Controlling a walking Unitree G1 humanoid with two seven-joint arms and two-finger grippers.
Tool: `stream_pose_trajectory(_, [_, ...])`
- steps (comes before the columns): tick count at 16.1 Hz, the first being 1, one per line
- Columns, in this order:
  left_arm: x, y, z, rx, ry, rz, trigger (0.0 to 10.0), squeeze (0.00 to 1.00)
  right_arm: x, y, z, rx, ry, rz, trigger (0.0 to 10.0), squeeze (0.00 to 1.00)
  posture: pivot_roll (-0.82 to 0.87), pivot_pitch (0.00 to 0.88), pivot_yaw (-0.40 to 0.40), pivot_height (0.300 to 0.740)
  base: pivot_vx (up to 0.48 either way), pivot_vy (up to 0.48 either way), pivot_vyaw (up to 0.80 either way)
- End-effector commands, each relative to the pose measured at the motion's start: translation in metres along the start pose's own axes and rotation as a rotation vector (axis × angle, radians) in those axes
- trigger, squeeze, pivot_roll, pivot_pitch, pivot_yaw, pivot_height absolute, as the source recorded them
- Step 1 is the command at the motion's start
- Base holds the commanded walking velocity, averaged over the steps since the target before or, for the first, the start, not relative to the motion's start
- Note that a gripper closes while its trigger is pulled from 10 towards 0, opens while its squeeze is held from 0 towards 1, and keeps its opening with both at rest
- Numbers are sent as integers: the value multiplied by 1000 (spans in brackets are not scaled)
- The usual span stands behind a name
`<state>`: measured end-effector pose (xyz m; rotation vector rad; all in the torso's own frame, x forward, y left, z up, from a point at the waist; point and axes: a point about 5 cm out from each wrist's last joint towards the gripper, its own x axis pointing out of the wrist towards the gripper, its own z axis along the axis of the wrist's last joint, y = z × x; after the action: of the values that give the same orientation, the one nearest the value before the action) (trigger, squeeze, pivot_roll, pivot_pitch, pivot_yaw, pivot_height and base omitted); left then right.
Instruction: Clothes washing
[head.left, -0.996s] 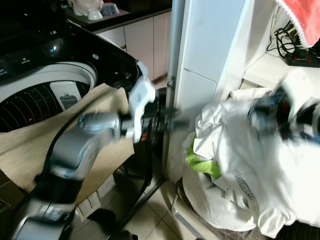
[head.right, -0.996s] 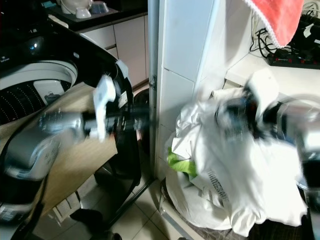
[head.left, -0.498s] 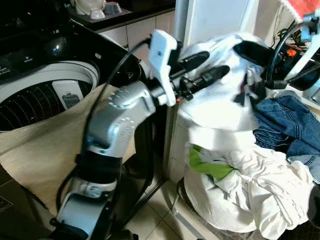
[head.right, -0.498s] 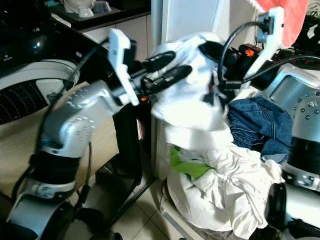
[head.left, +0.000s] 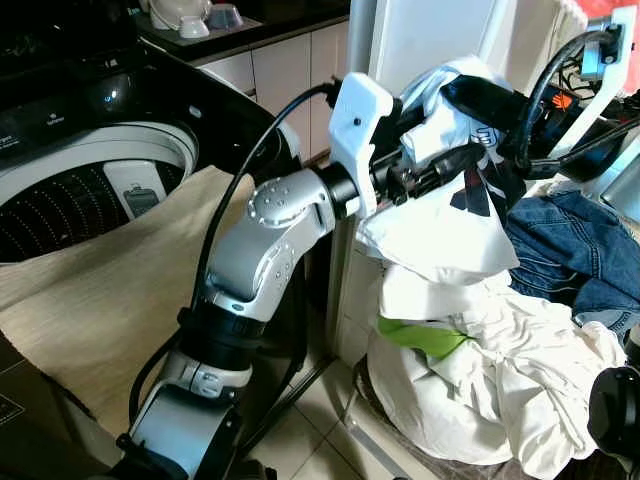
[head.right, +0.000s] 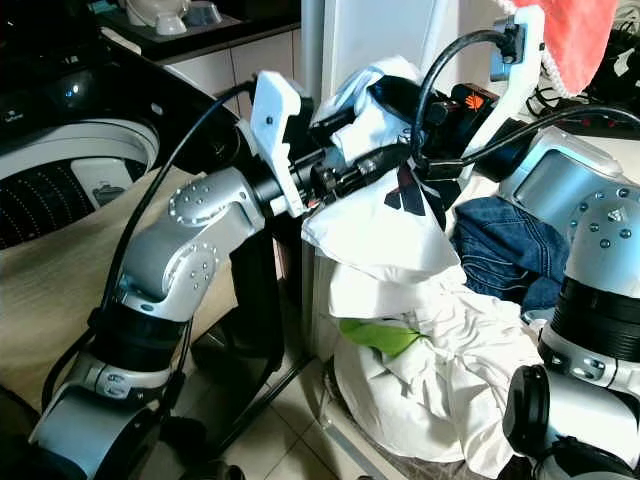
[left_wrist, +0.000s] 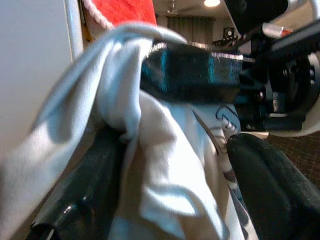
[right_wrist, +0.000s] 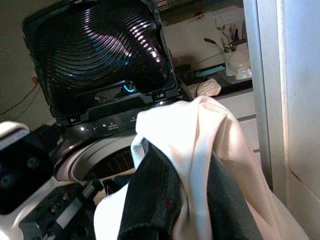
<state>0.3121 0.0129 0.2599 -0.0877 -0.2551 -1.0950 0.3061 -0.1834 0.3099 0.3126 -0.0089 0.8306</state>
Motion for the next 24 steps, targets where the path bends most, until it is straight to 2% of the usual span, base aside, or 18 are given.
stream_pose_trajectory(1, [2, -2, 0, 5, 3, -15, 0, 0, 0, 8, 4, -7, -19, 29, 0, 0, -91, 0, 41, 740, 0, 0, 0])
stream_pose_trajectory(5, [-2, 7, 3, -7, -12, 21, 0, 0, 0, 8, 3, -3, -15, 18, 0, 0, -91, 0, 41, 740, 0, 0, 0])
stream_pose_trajectory(15, [-6, 10, 1, -16, -11, 38, 0, 0, 2, 11, 3, -17, -18, 24, 0, 0, -93, 0, 44, 740, 0, 0, 0])
stream_pose_trajectory(16, [-6, 11, 2, -16, -12, 43, 0, 0, 2, 12, 4, -18, -18, 28, 0, 98, -93, 0, 44, 740, 0, 0, 0])
stream_pose_trajectory(17, [-7, 12, 2, -17, -16, 53, 0, 0, 2, 11, 4, -19, -20, 27, 2196, 459, -93, 0, 44, 740, 0, 0, 0])
stream_pose_trajectory(18, [-9, 15, 3, -18, -22, 71, 0, 0, 2, 11, 4, -21, -22, 26, 9608, 1000, -92, 0, 44, 740, 0, 0, 0])
stream_pose_trajectory(19, [-13, 24, 7, -14, -41, 120, 0, 0, 2, 11, 5, -5, -32, 27, 10000, 1000, -92, 0, 44, 740, 0, 0, 0])
stream_pose_trajectory(22, [-22, 41, 17, 6, -76, 199, 0, 0, 1, 10, 6, -3, -39, 28, 10000, 1000, -90, 0, 42, 740, 0, 0, 0])
stream_pose_trajectory(23, [-28, 51, 24, 22, -101, 248, 0, 0, 1, 11, 6, -9, -41, 34, 10000, 1000, -90, 0, 42, 740, 0, 0, 0])
stream_pose_trajectory(24, [-46, 77, 46, 102, -158, 388, 0, 0, 1, 13, 7, -60, -30, 26, 10000, 1000, -90, 0, 41, 740, 0, 0, 0])
